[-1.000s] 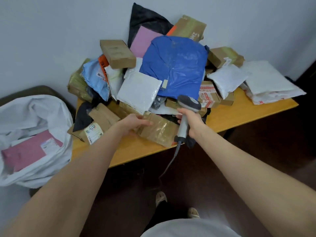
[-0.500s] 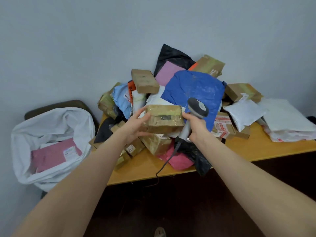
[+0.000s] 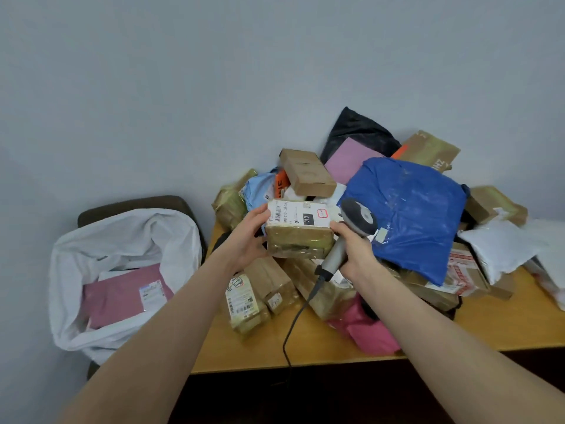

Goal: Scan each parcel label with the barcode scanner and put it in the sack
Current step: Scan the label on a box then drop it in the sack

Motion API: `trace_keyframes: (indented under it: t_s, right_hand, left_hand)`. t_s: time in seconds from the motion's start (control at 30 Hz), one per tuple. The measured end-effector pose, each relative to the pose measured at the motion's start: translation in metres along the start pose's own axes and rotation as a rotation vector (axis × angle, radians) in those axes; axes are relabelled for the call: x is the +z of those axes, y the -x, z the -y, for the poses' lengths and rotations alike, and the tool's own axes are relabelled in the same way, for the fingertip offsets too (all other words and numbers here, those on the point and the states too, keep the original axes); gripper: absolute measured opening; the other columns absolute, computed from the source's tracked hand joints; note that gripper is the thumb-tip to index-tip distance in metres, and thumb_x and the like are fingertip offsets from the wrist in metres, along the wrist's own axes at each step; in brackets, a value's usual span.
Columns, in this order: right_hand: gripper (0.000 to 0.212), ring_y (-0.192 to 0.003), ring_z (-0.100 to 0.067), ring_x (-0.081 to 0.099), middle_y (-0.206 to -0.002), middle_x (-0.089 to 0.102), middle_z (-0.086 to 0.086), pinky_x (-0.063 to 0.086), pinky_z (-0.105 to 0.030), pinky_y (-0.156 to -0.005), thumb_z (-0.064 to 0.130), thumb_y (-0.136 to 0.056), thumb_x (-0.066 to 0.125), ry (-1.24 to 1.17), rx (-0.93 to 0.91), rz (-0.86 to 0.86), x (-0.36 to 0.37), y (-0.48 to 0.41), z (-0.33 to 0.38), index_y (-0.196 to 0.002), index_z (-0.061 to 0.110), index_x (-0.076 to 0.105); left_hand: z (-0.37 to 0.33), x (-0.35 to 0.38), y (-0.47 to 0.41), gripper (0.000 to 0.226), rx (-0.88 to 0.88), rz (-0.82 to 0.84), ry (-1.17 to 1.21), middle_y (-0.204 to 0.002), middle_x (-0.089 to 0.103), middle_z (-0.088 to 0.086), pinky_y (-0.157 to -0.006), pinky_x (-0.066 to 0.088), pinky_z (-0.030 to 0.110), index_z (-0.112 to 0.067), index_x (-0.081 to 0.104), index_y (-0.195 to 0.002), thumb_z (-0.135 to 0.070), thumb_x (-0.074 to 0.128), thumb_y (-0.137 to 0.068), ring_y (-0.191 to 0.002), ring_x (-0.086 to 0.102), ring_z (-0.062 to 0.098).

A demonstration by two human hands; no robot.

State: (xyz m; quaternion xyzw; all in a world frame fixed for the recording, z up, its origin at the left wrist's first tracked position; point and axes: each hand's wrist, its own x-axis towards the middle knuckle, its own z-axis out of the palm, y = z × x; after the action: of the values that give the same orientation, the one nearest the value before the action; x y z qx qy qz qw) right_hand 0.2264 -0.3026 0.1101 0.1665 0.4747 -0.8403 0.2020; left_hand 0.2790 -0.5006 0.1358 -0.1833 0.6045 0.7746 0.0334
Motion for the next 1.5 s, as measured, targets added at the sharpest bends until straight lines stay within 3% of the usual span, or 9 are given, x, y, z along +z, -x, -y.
trace_keyframes:
  t_s: [0.37, 0.53, 0.6, 0.73, 0.83, 1.0, 1.2, 1.33, 1.5]
  right_hand:
    - [0.016, -0.076, -0.02, 0.064, -0.084, 0.068, -0.006, 0.056, -0.042, -0.082, -0.001, -0.082, 0.068, 0.064, -0.069, -0.07, 0.042, -0.018, -0.019, -0.087, 0.012, 0.061]
    - [0.016, -0.062, -0.015, 0.062, -0.071, 0.064, -0.003, 0.052, -0.03, -0.058, -0.001, -0.083, 0.069, 0.134, -0.103, -0.032, 0.04, -0.017, -0.011, -0.082, 0.011, 0.06]
    - [0.014, -0.064, -0.015, 0.064, -0.073, 0.065, -0.004, 0.054, -0.033, -0.064, 0.002, -0.084, 0.07, 0.172, -0.078, 0.005, 0.04, -0.02, -0.007, -0.084, 0.012, 0.06]
    - [0.013, -0.065, -0.018, 0.065, -0.077, 0.068, -0.008, 0.052, -0.028, -0.056, -0.003, -0.083, 0.069, 0.33, -0.029, 0.032, 0.046, -0.022, -0.011, -0.085, 0.007, 0.061]
    - [0.013, -0.061, -0.016, 0.063, -0.074, 0.065, -0.008, 0.049, -0.023, -0.048, -0.005, -0.085, 0.066, 0.304, -0.002, -0.015, 0.046, -0.023, -0.013, -0.082, 0.006, 0.059]
    - [0.013, -0.065, -0.022, 0.063, -0.077, 0.065, -0.011, 0.053, -0.032, -0.058, -0.005, -0.084, 0.067, 0.223, 0.073, -0.039, 0.038, -0.028, -0.013, -0.081, 0.005, 0.058]
    - [0.025, -0.084, -0.02, 0.065, -0.094, 0.069, -0.006, 0.056, -0.038, -0.083, 0.023, -0.084, 0.075, 0.363, -0.039, 0.001, 0.025, -0.019, -0.02, -0.102, 0.012, 0.06]
    - [0.022, -0.046, -0.012, 0.053, -0.054, 0.061, -0.002, 0.048, -0.025, -0.05, 0.025, -0.085, 0.074, 0.479, -0.038, 0.116, 0.018, 0.006, -0.023, -0.083, 0.006, 0.063]
    - [0.015, -0.042, -0.013, 0.048, -0.052, 0.057, -0.006, 0.042, -0.026, -0.046, 0.015, -0.086, 0.068, 0.542, -0.032, 0.187, 0.019, 0.032, -0.029, -0.091, 0.001, 0.067]
  left_hand:
    - [-0.001, -0.036, -0.036, 0.045, -0.176, -0.041, 0.1, -0.128, 0.058, 0.006, -0.095, 0.047, 0.058, -0.024, 0.052, -0.13, -0.042, 0.061, -0.09, -0.118, 0.056, 0.033]
    - [-0.012, -0.038, -0.039, 0.03, -0.155, -0.045, -0.142, -0.119, 0.059, 0.004, -0.084, 0.056, 0.045, -0.029, 0.054, -0.121, -0.028, 0.06, -0.091, -0.109, 0.059, 0.026]
    - [-0.014, -0.037, -0.04, 0.03, -0.149, -0.093, -0.251, -0.116, 0.061, 0.003, -0.085, 0.056, 0.045, -0.027, 0.055, -0.118, -0.035, 0.061, -0.09, -0.109, 0.059, 0.025]
    - [-0.007, -0.026, -0.05, 0.067, -0.046, -0.25, -0.186, -0.119, 0.066, 0.002, -0.082, 0.052, 0.036, -0.015, 0.05, -0.131, -0.055, 0.067, -0.08, -0.104, 0.062, 0.019]
    - [0.008, -0.019, -0.048, 0.033, -0.029, -0.17, -0.116, -0.106, 0.068, 0.006, -0.075, 0.053, 0.03, -0.012, 0.053, -0.116, -0.024, 0.066, -0.089, -0.093, 0.067, 0.018]
    - [0.029, -0.024, -0.044, 0.082, -0.043, -0.064, -0.138, -0.117, 0.066, 0.005, -0.092, 0.048, 0.043, -0.025, 0.032, -0.144, -0.008, 0.076, -0.077, -0.109, 0.061, 0.023]
    - [0.036, -0.03, -0.049, 0.064, -0.051, -0.322, -0.159, -0.12, 0.065, 0.003, -0.086, 0.055, 0.048, -0.019, 0.047, -0.137, -0.028, 0.076, -0.081, -0.105, 0.063, 0.021]
    - [0.042, -0.039, -0.049, 0.074, -0.09, -0.363, -0.231, -0.116, 0.067, 0.004, -0.086, 0.055, 0.043, -0.012, 0.051, -0.135, -0.041, 0.079, -0.073, -0.103, 0.065, 0.023]
    - [0.049, -0.045, -0.048, 0.079, -0.071, -0.389, -0.232, -0.121, 0.064, 0.009, -0.091, 0.054, 0.045, -0.009, 0.044, -0.141, -0.035, 0.079, -0.076, -0.107, 0.063, 0.026]
